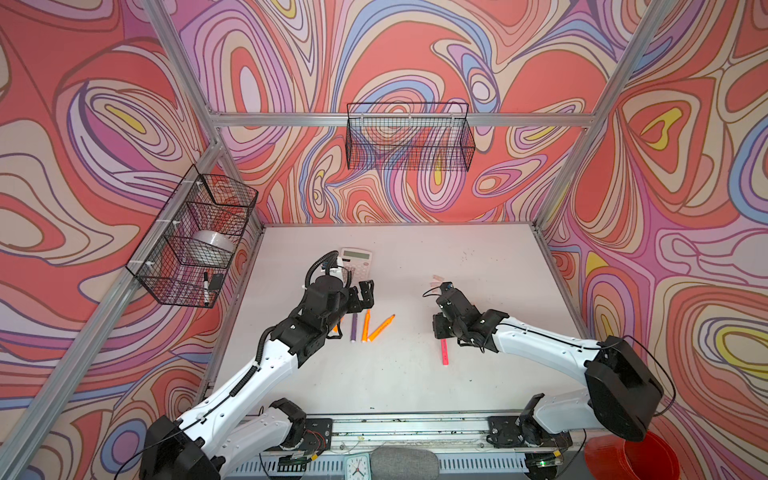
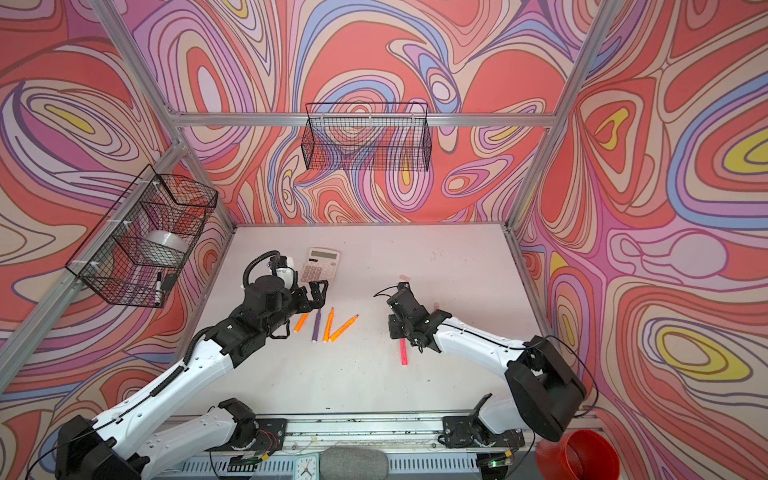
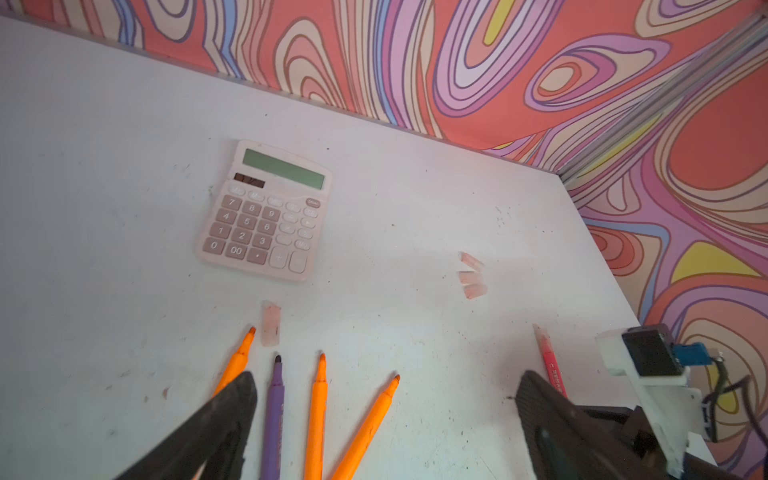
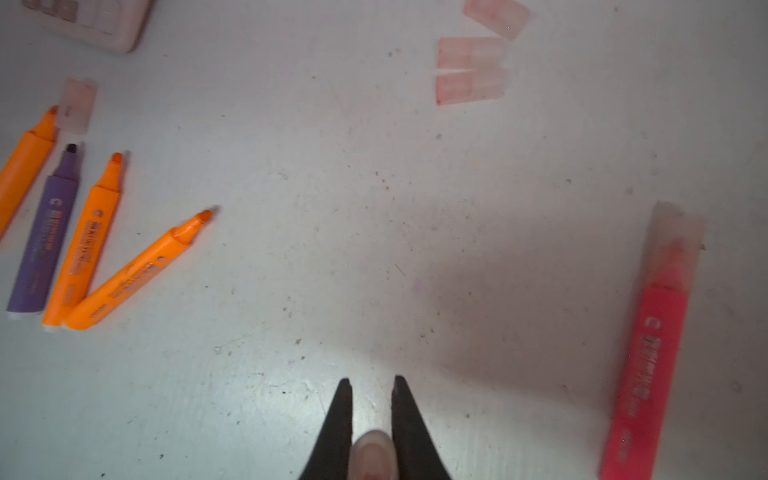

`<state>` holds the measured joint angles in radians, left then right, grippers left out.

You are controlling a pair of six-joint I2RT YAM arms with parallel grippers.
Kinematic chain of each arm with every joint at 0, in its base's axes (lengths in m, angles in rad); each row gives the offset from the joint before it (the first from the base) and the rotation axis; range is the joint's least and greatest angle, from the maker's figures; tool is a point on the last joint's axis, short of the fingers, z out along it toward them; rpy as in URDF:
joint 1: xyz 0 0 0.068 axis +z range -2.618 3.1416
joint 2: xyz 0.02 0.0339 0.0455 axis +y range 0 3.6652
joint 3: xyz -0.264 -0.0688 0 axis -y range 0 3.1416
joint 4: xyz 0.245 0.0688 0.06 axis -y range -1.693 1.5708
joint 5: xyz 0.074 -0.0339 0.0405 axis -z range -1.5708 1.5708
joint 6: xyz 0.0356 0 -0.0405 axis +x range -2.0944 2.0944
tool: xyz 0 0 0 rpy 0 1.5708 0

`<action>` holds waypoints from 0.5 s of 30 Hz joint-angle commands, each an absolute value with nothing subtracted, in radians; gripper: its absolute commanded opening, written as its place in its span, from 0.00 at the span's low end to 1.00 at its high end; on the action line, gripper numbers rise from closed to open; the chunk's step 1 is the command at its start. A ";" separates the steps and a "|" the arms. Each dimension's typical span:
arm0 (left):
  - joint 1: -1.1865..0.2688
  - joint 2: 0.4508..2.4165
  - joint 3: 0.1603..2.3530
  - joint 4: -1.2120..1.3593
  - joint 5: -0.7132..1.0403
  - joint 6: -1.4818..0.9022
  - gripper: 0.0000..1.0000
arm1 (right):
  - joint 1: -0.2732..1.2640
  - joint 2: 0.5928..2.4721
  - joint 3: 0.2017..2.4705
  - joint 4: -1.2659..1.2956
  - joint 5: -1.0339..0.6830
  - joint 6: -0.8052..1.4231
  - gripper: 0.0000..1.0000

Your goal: Insert the pens into the pen caps

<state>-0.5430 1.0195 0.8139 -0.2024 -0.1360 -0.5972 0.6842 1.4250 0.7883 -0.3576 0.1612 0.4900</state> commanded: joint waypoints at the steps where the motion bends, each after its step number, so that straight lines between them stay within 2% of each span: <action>1: -0.540 1.071 0.906 -0.468 -0.209 -0.701 1.00 | 0.633 1.446 0.779 -0.397 0.147 0.444 0.00; 5: -0.540 1.155 0.980 -0.604 -0.383 -0.882 1.00 | 0.574 1.468 0.781 -0.416 0.160 0.451 0.00; 9: -0.539 1.163 0.870 -0.497 -0.509 -0.927 1.00 | 0.518 1.515 0.808 -0.425 0.125 0.462 0.00; 15: -0.537 1.141 0.839 -0.372 -0.450 -0.777 1.00 | 0.475 1.625 0.905 -0.406 0.186 0.465 0.00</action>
